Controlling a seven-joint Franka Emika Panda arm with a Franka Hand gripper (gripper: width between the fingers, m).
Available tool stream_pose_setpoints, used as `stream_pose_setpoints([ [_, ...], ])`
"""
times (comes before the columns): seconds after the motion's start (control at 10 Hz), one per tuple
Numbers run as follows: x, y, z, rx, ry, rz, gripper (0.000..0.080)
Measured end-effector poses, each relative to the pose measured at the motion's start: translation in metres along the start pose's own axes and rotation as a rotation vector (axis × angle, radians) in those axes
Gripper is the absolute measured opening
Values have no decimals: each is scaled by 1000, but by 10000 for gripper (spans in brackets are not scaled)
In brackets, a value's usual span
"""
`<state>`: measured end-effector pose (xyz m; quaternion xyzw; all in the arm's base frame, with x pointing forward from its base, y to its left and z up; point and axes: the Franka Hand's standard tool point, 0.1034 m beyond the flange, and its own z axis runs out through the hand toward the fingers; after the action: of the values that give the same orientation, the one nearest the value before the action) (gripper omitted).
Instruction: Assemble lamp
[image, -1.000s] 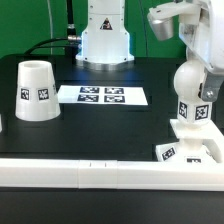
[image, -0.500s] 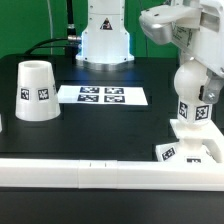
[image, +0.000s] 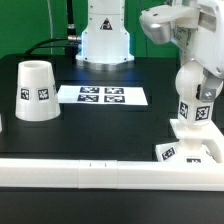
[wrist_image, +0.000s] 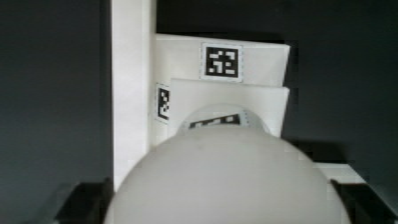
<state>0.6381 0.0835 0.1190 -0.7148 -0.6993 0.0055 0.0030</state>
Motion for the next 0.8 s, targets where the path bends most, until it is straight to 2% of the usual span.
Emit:
stream_pose_setpoints([
  [0.2, 0, -1, 1, 4, 2, 241, 577],
  [0.8, 5, -1, 0, -7, 10, 939, 578],
])
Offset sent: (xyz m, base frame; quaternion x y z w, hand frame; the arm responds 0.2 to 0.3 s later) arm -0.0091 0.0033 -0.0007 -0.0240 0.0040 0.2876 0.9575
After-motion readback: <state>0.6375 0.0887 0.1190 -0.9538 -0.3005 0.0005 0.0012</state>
